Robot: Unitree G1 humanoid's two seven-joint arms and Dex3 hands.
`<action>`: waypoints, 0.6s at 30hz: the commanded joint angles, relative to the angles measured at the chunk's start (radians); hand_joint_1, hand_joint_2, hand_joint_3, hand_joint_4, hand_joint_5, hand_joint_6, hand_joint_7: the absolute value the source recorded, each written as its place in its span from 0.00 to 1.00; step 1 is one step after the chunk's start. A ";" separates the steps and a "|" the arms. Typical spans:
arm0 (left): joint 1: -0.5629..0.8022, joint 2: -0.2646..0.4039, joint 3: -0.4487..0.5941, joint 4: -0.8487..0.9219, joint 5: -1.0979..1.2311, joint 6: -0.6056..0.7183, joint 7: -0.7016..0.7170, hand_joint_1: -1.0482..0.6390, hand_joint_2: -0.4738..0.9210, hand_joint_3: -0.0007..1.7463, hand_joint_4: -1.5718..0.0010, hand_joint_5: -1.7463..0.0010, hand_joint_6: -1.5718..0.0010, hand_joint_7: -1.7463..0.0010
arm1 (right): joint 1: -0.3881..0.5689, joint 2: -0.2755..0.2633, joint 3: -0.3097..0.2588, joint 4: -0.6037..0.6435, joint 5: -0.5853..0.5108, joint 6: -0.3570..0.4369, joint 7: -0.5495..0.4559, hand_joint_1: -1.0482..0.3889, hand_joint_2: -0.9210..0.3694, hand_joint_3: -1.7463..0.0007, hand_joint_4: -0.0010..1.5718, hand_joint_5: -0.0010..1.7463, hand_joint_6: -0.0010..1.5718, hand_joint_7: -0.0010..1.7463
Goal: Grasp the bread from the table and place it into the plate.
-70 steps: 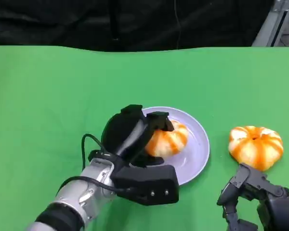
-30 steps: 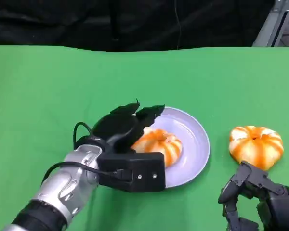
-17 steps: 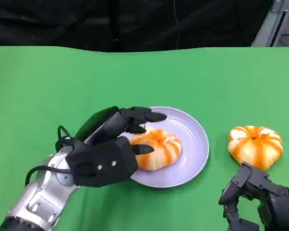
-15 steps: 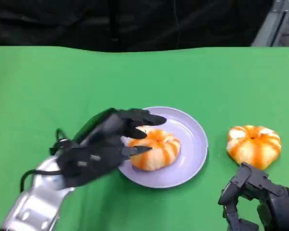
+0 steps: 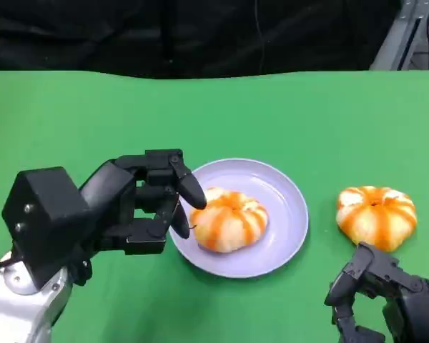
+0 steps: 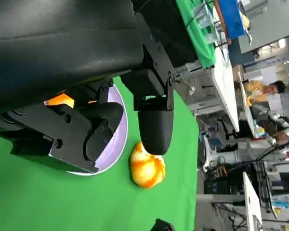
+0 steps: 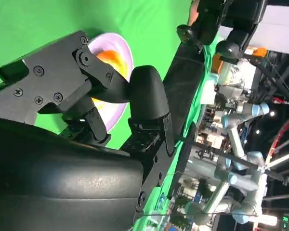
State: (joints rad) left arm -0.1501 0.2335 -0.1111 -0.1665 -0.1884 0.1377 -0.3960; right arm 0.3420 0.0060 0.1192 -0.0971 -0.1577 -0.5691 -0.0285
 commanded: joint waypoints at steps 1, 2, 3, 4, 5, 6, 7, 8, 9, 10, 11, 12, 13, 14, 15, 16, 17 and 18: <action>0.009 0.006 0.015 -0.011 -0.003 0.010 -0.007 0.66 0.76 0.75 0.59 0.06 0.55 0.19 | 0.000 -0.008 -0.008 -0.004 0.015 -0.005 0.000 0.62 0.29 0.35 0.51 1.00 0.47 0.89; 0.009 0.005 0.015 -0.011 -0.003 0.010 -0.007 0.66 0.76 0.75 0.59 0.06 0.55 0.19 | 0.000 -0.008 -0.008 -0.004 0.015 -0.005 0.000 0.62 0.29 0.35 0.51 1.00 0.47 0.89; 0.009 0.005 0.015 -0.011 -0.002 0.010 -0.007 0.66 0.76 0.75 0.59 0.06 0.55 0.19 | 0.000 -0.008 -0.008 -0.004 0.015 -0.005 0.000 0.62 0.29 0.35 0.51 1.00 0.47 0.89; 0.009 0.005 0.015 -0.011 -0.002 0.010 -0.007 0.66 0.76 0.75 0.59 0.06 0.55 0.19 | 0.000 -0.008 -0.008 -0.004 0.015 -0.005 0.000 0.62 0.29 0.35 0.51 1.00 0.47 0.89; 0.009 0.005 0.015 -0.011 -0.002 0.010 -0.008 0.66 0.76 0.75 0.59 0.06 0.55 0.19 | 0.000 -0.008 -0.008 -0.004 0.015 -0.005 0.000 0.62 0.29 0.35 0.51 1.00 0.47 0.89; 0.009 0.005 0.015 -0.011 -0.002 0.010 -0.008 0.66 0.76 0.75 0.59 0.06 0.55 0.19 | 0.000 -0.008 -0.008 -0.004 0.015 -0.005 0.000 0.62 0.29 0.35 0.51 1.00 0.47 0.89; 0.009 0.005 0.015 -0.011 -0.002 0.010 -0.008 0.66 0.76 0.75 0.59 0.06 0.55 0.19 | 0.000 -0.008 -0.008 -0.004 0.015 -0.005 0.000 0.62 0.29 0.35 0.51 1.00 0.47 0.89; 0.009 0.005 0.015 -0.011 -0.002 0.010 -0.008 0.66 0.76 0.75 0.59 0.06 0.55 0.19 | 0.000 -0.008 -0.008 -0.004 0.015 -0.005 0.000 0.62 0.29 0.35 0.51 1.00 0.47 0.89; 0.009 0.005 0.015 -0.011 -0.002 0.010 -0.008 0.66 0.76 0.75 0.59 0.06 0.55 0.19 | 0.000 -0.008 -0.008 -0.004 0.015 -0.005 0.000 0.62 0.29 0.35 0.51 1.00 0.47 0.89; 0.009 0.005 0.016 -0.011 -0.002 0.010 -0.008 0.66 0.76 0.75 0.59 0.06 0.55 0.19 | 0.000 -0.008 -0.008 -0.004 0.015 -0.005 0.000 0.62 0.29 0.35 0.51 1.00 0.47 0.89; 0.009 0.004 0.016 -0.011 -0.002 0.010 -0.008 0.66 0.76 0.75 0.59 0.06 0.55 0.19 | 0.000 -0.008 -0.008 -0.004 0.015 -0.005 0.000 0.62 0.29 0.35 0.51 1.00 0.47 0.89; 0.009 0.004 0.016 -0.011 -0.002 0.011 -0.008 0.66 0.76 0.75 0.59 0.06 0.55 0.19 | 0.000 -0.008 -0.008 -0.004 0.015 -0.005 0.000 0.62 0.29 0.35 0.51 1.00 0.47 0.89; 0.009 0.004 0.016 -0.011 -0.001 0.011 -0.008 0.66 0.76 0.75 0.59 0.06 0.55 0.19 | 0.000 -0.008 -0.008 -0.004 0.015 -0.005 0.000 0.62 0.29 0.35 0.51 1.00 0.47 0.89; 0.009 0.004 0.016 -0.011 -0.001 0.011 -0.008 0.66 0.76 0.75 0.59 0.06 0.55 0.19 | 0.000 -0.008 -0.008 -0.004 0.015 -0.005 0.000 0.62 0.29 0.35 0.51 1.00 0.47 0.89; 0.009 0.004 0.016 -0.011 -0.001 0.011 -0.008 0.66 0.76 0.75 0.59 0.06 0.55 0.19 | 0.000 -0.008 -0.008 -0.004 0.015 -0.005 0.000 0.62 0.29 0.35 0.51 1.00 0.47 0.89; 0.009 0.004 0.016 -0.011 -0.001 0.011 -0.008 0.66 0.76 0.75 0.59 0.06 0.55 0.19 | 0.000 -0.008 -0.008 -0.004 0.015 -0.005 0.000 0.62 0.29 0.35 0.51 1.00 0.47 0.89; 0.009 0.004 0.016 -0.011 -0.001 0.011 -0.009 0.66 0.76 0.75 0.59 0.06 0.55 0.19 | 0.000 -0.008 -0.008 -0.004 0.015 -0.005 0.000 0.62 0.29 0.35 0.51 1.00 0.47 0.89; 0.009 0.004 0.016 -0.011 -0.001 0.011 -0.009 0.66 0.76 0.75 0.59 0.06 0.55 0.19 | 0.000 -0.008 -0.008 -0.004 0.015 -0.005 0.000 0.62 0.29 0.35 0.51 1.00 0.47 0.89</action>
State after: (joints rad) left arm -0.1500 0.2282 -0.1082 -0.1669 -0.1881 0.1407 -0.3968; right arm 0.3416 0.0059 0.1192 -0.0971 -0.1577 -0.5691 -0.0285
